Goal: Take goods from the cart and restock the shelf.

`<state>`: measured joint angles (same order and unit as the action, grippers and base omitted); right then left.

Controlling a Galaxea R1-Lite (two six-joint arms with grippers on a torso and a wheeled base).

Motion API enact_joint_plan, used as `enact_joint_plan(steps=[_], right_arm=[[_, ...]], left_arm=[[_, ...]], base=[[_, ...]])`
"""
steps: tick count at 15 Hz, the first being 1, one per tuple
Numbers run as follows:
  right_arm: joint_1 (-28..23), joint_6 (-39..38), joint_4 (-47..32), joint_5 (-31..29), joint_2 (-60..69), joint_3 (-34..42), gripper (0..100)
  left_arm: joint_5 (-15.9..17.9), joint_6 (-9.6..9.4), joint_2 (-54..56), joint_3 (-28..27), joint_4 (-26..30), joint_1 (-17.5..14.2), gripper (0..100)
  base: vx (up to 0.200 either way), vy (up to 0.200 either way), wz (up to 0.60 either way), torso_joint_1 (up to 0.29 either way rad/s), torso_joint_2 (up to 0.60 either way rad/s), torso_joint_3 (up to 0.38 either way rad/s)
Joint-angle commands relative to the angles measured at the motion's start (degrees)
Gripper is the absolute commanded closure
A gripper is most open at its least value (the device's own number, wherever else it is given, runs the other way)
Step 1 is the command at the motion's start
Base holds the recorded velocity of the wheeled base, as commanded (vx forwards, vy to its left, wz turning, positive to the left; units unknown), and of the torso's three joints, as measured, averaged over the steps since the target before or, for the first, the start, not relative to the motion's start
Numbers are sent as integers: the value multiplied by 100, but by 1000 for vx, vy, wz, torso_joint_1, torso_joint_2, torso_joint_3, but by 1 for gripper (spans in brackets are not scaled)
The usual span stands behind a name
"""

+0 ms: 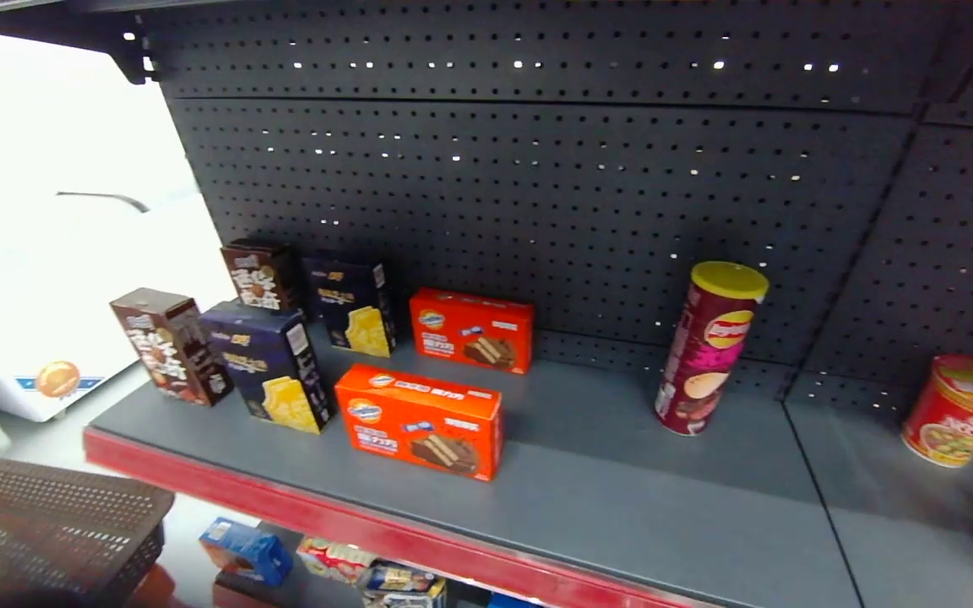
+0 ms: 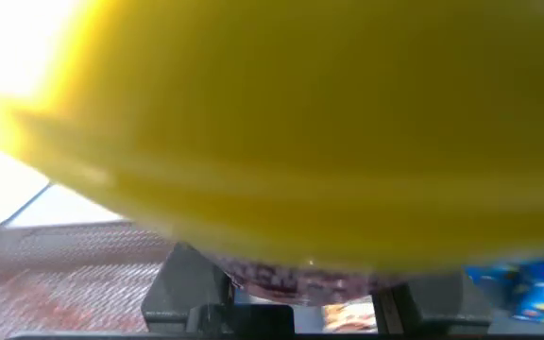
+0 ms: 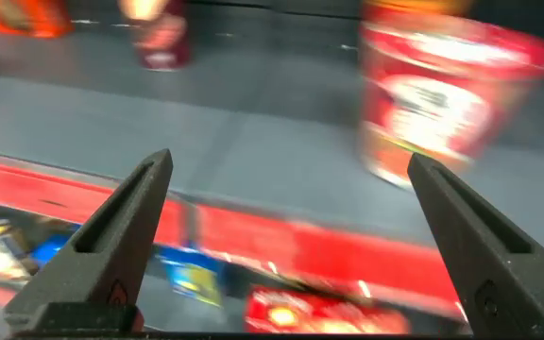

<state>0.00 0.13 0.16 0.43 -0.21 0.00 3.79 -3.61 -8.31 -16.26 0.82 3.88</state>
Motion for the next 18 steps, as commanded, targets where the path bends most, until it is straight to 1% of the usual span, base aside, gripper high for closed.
enact_joint_plan(steps=[1, 2, 6, 9, 12, 18], right_arm=[[0, 4, 2, 10, -6, 0, 0], [0, 4, 2, 1, -6, 0, 0], [0, -5, 2, 1, -6, 0, 0], [0, -5, 2, 1, -6, 0, 0], [0, -5, 2, 10, -6, 0, 0], [0, -5, 2, 1, -6, 0, 0]], left_arm=[[-1, 0, 32, -26, -3, -1, 100], [-1, 0, 32, -26, -3, -1, 100], [-1, 9, 23, -184, 6, 8, 100], [8, 18, 23, -149, 6, 8, 100], [8, 18, 23, -114, 6, 8, 100], [-1, 27, 14, -79, 15, 113, 100]], base=[[0, 0, -600, 2, 2, -2], [0, 0, -600, 2, 2, 2], [0, 0, 0, 0, 0, 0], [0, 0, 0, 0, 0, 0], [0, 0, -600, 1, 2, 2], [0, 0, 0, 0, 0, 0]])
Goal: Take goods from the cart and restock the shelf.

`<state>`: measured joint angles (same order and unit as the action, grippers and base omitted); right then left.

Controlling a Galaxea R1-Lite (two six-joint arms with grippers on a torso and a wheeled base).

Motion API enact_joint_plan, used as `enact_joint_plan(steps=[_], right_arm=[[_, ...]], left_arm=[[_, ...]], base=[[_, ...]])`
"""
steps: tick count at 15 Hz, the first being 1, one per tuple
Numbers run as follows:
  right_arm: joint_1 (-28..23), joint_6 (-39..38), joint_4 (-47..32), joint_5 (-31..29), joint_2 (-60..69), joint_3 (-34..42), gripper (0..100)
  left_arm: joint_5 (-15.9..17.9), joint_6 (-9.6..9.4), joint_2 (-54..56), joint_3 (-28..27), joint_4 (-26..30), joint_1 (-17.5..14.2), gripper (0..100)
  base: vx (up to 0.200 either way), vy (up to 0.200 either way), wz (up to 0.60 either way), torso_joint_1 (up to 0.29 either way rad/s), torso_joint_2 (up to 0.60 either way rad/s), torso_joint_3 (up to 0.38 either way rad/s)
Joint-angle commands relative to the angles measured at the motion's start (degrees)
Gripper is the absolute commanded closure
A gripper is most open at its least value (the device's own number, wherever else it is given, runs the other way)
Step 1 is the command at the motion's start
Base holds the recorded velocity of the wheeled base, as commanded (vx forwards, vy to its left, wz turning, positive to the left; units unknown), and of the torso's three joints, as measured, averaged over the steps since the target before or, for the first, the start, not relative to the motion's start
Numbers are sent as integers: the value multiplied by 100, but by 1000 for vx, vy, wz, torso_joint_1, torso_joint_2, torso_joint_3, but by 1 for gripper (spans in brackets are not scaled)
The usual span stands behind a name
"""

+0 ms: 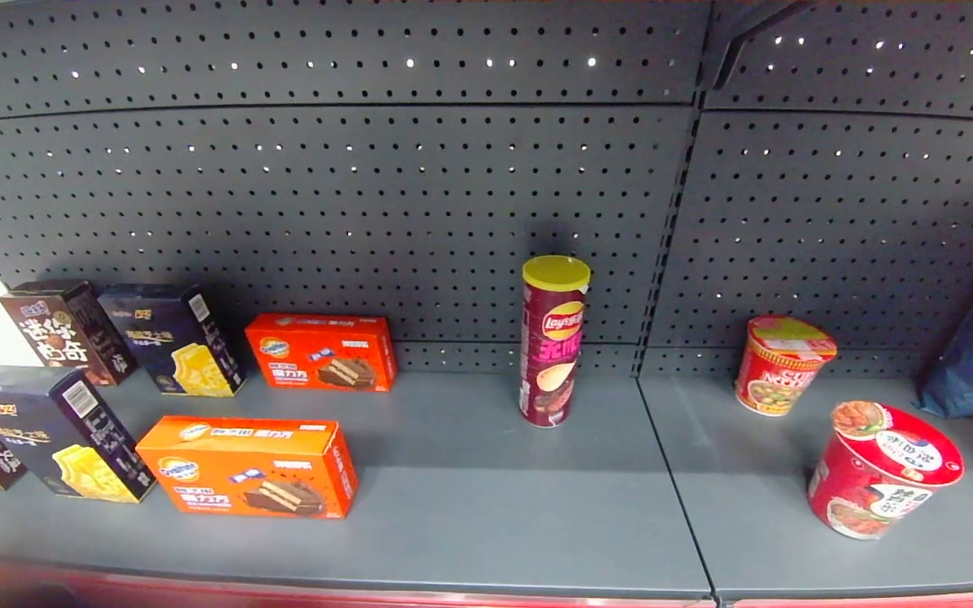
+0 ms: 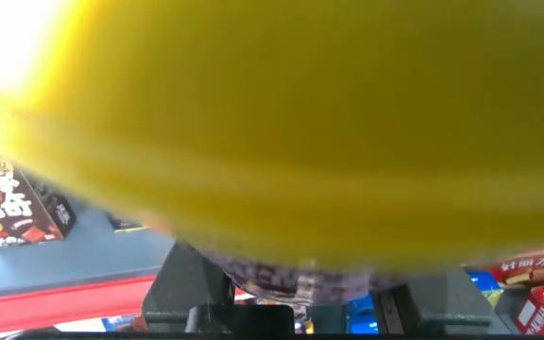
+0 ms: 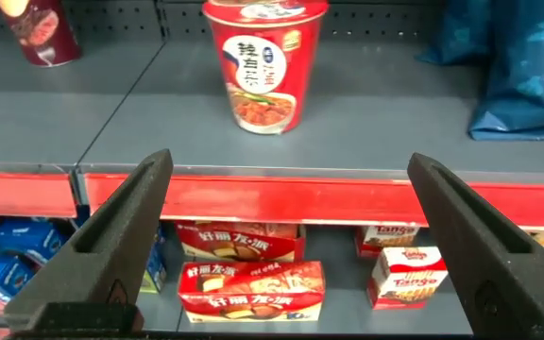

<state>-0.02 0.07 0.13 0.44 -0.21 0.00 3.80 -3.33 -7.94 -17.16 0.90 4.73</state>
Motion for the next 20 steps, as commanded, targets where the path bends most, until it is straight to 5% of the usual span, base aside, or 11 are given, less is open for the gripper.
enact_joint_plan(steps=[1, 7, 11, 20], right_arm=[[2, 1, 4, 9, -6, 0, 0], [-138, 89, -5, 26, -533, -18, 0], [600, 142, 180, 1143, -3187, -2777, 0], [1778, 819, 1727, 1450, -6993, -4315, 0]], left_arm=[[-2, -1, -24, 29, -2, 37, 100], [-2, -1, -15, -50, -2, 19, 100], [-2, -36, -120, -33, -2, 10, 100], [68, 8, -393, 108, -2, 46, 100]], base=[[0, 0, 0, 0, 0, 0], [0, 0, 0, 0, 0, 0], [0, 0, 0, 0, 0, 0], [0, 0, 0, 0, 0, 0]])
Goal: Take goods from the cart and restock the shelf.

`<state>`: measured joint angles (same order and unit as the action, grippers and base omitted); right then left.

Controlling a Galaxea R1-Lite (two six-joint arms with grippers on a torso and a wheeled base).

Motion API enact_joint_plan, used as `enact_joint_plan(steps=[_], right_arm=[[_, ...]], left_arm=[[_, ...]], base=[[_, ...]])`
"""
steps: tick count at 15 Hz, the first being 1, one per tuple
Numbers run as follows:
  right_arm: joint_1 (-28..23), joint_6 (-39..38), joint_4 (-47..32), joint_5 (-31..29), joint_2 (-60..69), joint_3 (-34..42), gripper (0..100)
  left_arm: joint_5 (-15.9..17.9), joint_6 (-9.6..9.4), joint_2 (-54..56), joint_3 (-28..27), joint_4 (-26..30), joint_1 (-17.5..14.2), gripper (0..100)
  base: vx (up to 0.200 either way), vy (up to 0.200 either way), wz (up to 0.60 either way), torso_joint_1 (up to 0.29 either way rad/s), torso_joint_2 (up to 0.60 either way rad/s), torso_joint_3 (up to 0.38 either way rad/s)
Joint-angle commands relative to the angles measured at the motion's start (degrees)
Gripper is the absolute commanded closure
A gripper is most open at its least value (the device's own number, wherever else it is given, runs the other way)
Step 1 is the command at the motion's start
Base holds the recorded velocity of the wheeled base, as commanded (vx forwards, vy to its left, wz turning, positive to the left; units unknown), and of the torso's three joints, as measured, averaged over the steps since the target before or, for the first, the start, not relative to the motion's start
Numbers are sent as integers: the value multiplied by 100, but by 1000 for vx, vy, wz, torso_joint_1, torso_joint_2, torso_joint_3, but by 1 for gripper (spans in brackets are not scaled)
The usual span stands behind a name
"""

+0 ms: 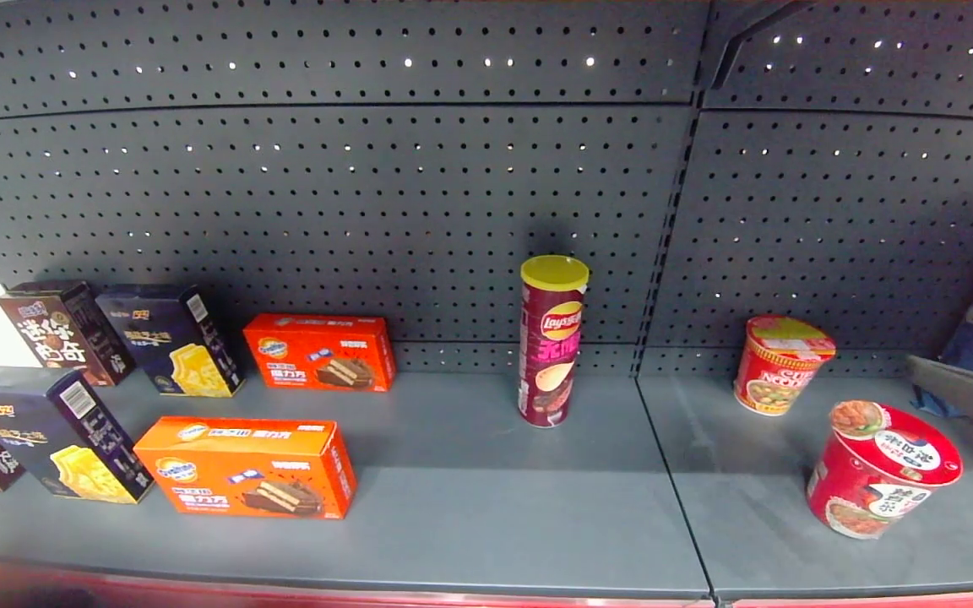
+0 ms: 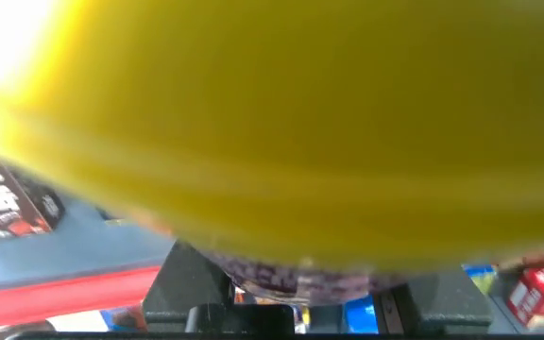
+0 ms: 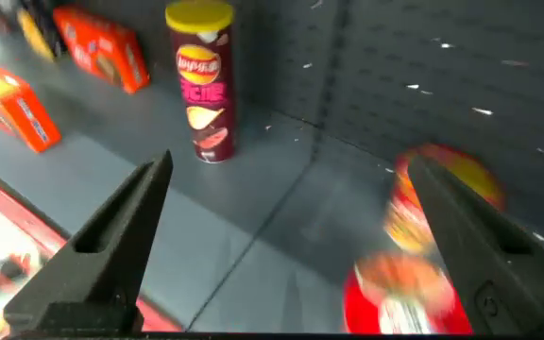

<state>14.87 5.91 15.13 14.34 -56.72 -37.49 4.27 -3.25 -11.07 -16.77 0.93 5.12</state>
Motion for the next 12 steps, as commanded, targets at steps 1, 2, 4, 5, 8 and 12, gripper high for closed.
enact_joint_plan(steps=[1, 2, 4, 5, 8, 12], right_arm=[[446, 235, 219, 69, -1667, -804, 0], [569, 226, 227, 69, -1878, -918, 0], [772, 209, 227, 43, -2466, -1182, 0], [1044, 217, 280, 8, -2871, -1323, 0], [1501, 77, 526, -230, -3521, -1525, 0], [1571, 77, 1054, -353, -4251, -1868, 0]], left_arm=[[109, 0, -168, 78, -5, 42, 100], [136, 18, -211, 78, -5, 59, 100], [189, 167, -370, 25, -14, 86, 100], [250, 167, -405, 8, -14, 86, 100], [268, 202, -387, 16, -14, 86, 100], [259, 211, -378, 8, -14, 77, 100]], base=[[0, 0, 0, 0, 0, 0], [0, 0, 0, 0, 0, 0], [0, 0, 0, 0, 0, 0], [0, 0, 0, 0, 0, 0], [0, 0, 0, 0, 0, 0], [0, 0, 0, 0, 0, 0]])
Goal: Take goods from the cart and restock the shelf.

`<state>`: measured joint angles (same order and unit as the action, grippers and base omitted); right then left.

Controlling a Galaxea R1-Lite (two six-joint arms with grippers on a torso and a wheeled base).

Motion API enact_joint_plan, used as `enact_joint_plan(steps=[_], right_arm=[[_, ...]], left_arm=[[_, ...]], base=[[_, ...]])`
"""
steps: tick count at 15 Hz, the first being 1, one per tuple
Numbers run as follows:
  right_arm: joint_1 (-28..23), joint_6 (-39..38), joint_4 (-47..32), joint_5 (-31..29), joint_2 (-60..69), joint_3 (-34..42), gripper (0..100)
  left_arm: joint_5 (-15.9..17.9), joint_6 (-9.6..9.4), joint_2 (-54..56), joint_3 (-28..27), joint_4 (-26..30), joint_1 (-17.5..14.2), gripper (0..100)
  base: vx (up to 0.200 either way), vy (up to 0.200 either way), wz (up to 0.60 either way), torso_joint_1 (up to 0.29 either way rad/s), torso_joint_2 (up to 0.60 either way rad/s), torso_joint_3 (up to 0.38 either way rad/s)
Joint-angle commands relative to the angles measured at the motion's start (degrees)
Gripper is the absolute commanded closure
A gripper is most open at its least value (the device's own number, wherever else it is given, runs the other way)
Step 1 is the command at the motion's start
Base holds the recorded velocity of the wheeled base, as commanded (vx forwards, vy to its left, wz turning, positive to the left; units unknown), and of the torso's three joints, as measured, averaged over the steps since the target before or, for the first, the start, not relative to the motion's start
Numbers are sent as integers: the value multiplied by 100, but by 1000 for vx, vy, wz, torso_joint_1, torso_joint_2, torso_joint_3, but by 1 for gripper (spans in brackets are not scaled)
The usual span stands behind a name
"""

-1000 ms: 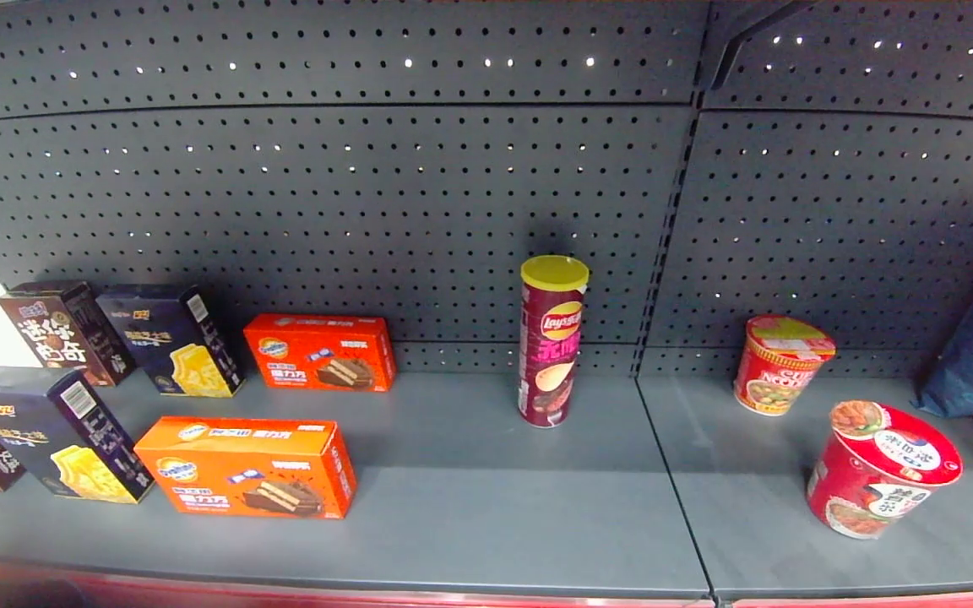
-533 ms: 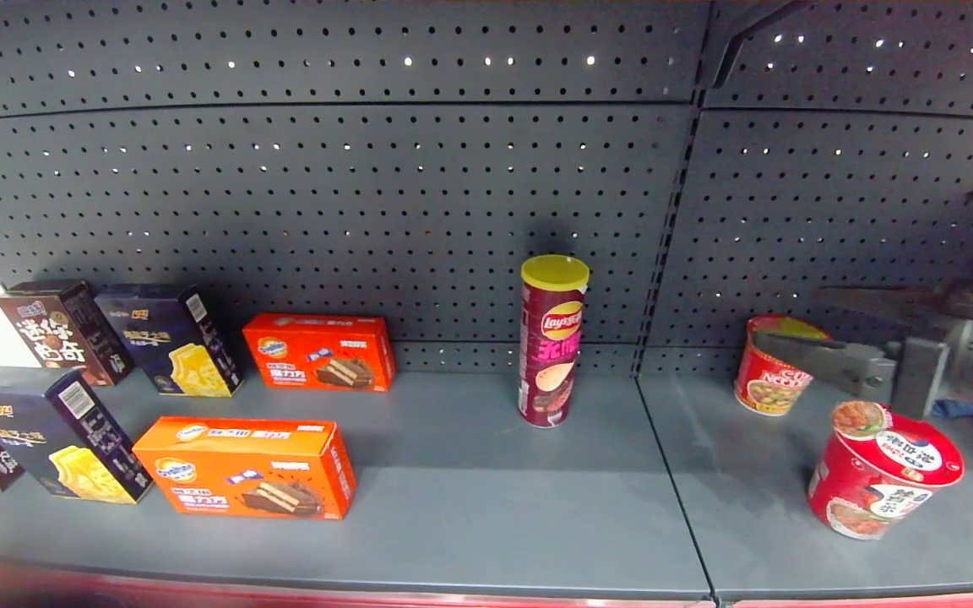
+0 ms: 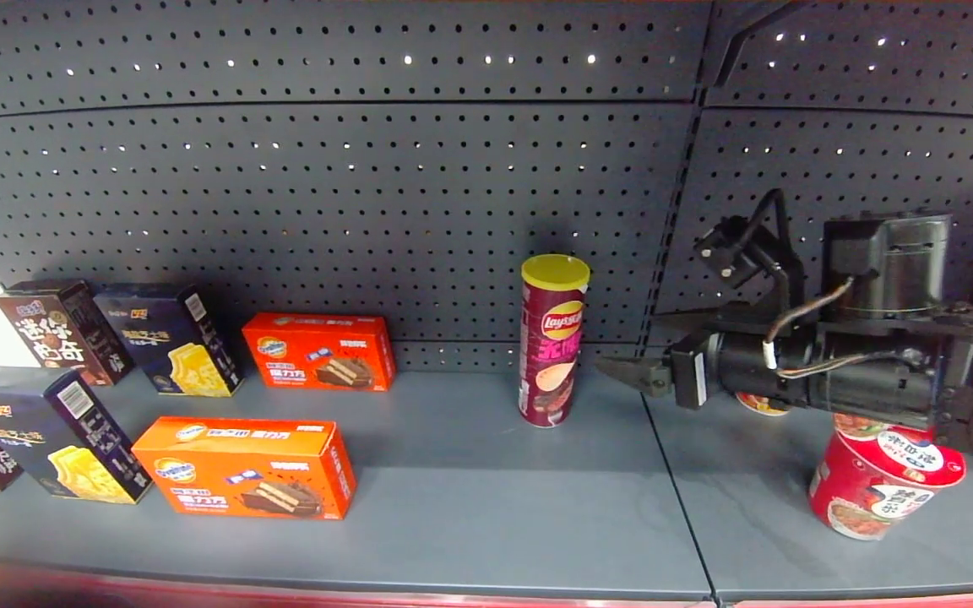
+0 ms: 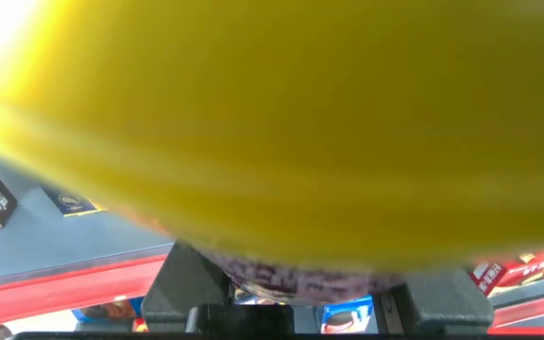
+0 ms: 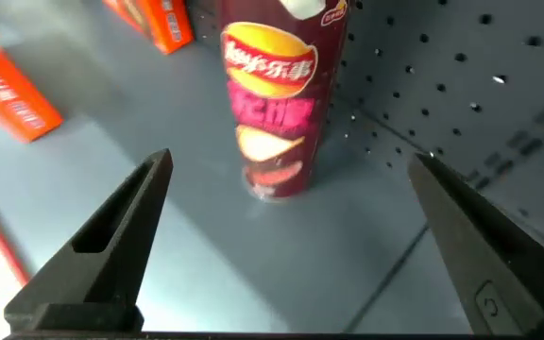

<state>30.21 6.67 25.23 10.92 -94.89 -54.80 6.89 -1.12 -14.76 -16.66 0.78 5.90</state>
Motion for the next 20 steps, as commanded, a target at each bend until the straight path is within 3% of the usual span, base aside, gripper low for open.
enact_joint_plan(steps=[1, 4, 14, 20], right_arm=[[38, 36, 192, -90, -724, -242, 0], [-15, 19, 808, -90, -1260, -435, 0], [90, -245, 852, -310, -2350, -1525, 0], [337, -421, 860, -372, -2455, -1683, 0]], left_arm=[[-3, -2, 0, -3, 1, -1, 100], [-3, -2, 0, -3, 1, -1, 100], [23, -2, 0, 146, 10, 8, 100], [23, -2, 114, 313, 10, 8, 100]], base=[[0, 0, 0, 0, 0, 0], [0, 0, 0, 0, 0, 0], [0, 0, 0, 0, 0, 0], [0, 0, 0, 0, 0, 0]])
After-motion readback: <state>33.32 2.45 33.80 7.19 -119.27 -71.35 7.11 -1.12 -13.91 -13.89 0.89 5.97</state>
